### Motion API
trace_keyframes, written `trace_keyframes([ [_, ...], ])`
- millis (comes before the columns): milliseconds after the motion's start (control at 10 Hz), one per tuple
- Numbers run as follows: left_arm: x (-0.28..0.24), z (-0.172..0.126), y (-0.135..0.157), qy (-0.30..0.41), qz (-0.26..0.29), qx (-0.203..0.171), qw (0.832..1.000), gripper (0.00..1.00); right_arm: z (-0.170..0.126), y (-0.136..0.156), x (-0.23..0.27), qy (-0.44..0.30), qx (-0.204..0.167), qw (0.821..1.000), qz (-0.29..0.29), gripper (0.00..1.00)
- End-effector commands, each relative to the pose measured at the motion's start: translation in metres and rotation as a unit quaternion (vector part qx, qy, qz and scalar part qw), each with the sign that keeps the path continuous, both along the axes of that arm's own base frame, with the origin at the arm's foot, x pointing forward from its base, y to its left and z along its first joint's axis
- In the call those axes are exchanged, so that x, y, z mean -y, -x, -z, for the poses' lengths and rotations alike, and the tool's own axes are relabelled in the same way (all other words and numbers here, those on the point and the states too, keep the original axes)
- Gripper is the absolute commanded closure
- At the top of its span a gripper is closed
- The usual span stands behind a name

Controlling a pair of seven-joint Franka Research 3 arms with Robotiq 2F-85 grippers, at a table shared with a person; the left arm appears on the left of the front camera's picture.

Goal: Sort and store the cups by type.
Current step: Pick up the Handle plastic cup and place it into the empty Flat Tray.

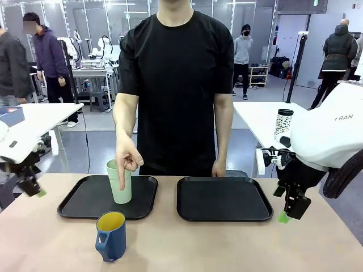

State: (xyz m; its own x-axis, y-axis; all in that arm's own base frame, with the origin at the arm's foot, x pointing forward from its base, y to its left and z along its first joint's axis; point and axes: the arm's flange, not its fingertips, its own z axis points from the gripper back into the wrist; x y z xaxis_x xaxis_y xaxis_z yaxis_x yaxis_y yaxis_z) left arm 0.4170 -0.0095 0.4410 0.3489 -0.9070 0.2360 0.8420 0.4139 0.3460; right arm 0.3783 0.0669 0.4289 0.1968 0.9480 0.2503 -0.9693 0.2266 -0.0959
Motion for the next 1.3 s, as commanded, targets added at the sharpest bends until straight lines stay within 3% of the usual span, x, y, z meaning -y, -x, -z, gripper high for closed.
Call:
trace_keyframes([
  [0, -0.017, -0.007, 0.015, -0.062, 0.104, -0.020, 0.992, 0.00, 0.000, 0.003, -0.001, 0.005, 0.003, 1.000, 0.007, 0.00],
  [100, -0.017, -0.005, 0.023, -0.075, 0.144, -0.044, 0.986, 0.00, 0.000, 0.003, -0.001, 0.005, 0.003, 1.000, 0.007, 0.00],
  [200, -0.016, -0.003, 0.028, -0.083, 0.172, -0.043, 0.981, 0.00, 0.000, 0.003, -0.001, 0.005, 0.003, 1.000, 0.007, 0.00],
  [1100, -0.012, -0.003, 0.021, -0.077, 0.171, -0.051, 0.981, 0.00, 0.000, 0.003, -0.001, 0.005, 0.003, 1.000, 0.007, 0.00],
  [1200, -0.007, 0.010, 0.023, -0.032, 0.186, -0.061, 0.980, 0.00, 0.000, 0.003, -0.001, 0.005, 0.003, 1.000, 0.007, 0.00],
])
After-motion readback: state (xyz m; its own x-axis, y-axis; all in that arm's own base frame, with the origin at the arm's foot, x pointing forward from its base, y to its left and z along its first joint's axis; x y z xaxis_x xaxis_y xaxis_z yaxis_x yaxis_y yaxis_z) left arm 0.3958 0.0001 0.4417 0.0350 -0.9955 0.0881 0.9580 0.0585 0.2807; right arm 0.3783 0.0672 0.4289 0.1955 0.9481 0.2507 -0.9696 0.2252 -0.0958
